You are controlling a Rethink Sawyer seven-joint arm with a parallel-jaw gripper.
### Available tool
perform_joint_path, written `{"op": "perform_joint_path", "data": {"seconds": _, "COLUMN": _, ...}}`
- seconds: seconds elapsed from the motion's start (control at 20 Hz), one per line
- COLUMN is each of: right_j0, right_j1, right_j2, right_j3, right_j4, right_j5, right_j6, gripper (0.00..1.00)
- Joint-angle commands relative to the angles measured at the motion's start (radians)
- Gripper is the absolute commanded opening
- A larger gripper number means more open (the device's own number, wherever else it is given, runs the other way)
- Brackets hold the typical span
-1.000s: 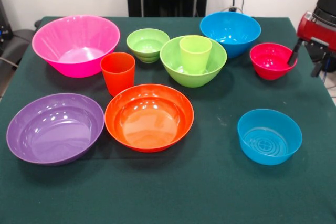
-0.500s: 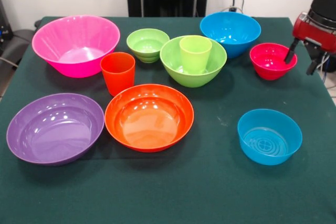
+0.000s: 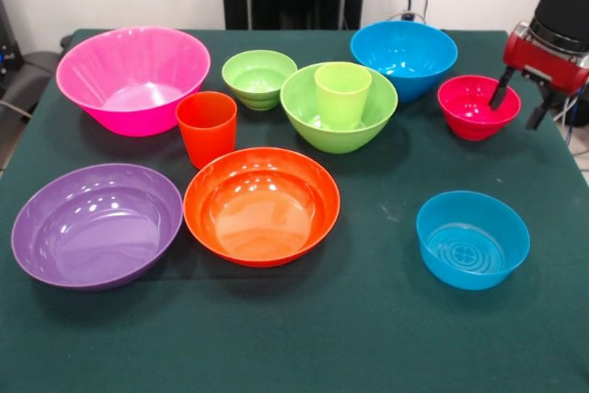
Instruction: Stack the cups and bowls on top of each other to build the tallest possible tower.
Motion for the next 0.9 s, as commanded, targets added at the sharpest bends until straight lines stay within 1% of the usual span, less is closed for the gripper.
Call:
{"op": "perform_joint_path", "data": {"seconds": 0.05, "right_j0": -0.031, "right_j1": 0.08, "right_j2": 0.16, "right_j3": 0.037, "right_j4": 0.04, "right_j5": -0.018, "right_j6": 0.199, "gripper": 1.0}}
{"op": "perform_joint_path", "data": {"seconds": 0.25, "right_j0": -0.035, "right_j1": 0.091, "right_j2": 0.172, "right_j3": 0.036, "right_j4": 0.045, "right_j5": -0.045, "right_j6": 0.192, "gripper": 1.0}}
{"op": "perform_joint_path", "data": {"seconds": 0.5, "right_j0": -0.032, "right_j1": 0.088, "right_j2": 0.175, "right_j3": 0.048, "right_j4": 0.047, "right_j5": -0.056, "right_j6": 0.196, "gripper": 1.0}}
{"op": "perform_joint_path", "data": {"seconds": 0.75, "right_j0": -0.03, "right_j1": 0.085, "right_j2": 0.168, "right_j3": 0.063, "right_j4": 0.033, "right_j5": -0.085, "right_j6": 0.186, "gripper": 1.0}}
{"op": "perform_joint_path", "data": {"seconds": 0.8, "right_j0": -0.048, "right_j1": 0.075, "right_j2": 0.189, "right_j3": 0.075, "right_j4": 0.028, "right_j5": -0.099, "right_j6": 0.163, "gripper": 0.0}}
{"op": "perform_joint_path", "data": {"seconds": 0.9, "right_j0": -0.05, "right_j1": 0.072, "right_j2": 0.184, "right_j3": 0.078, "right_j4": 0.026, "right_j5": -0.104, "right_j6": 0.162, "gripper": 0.0}}
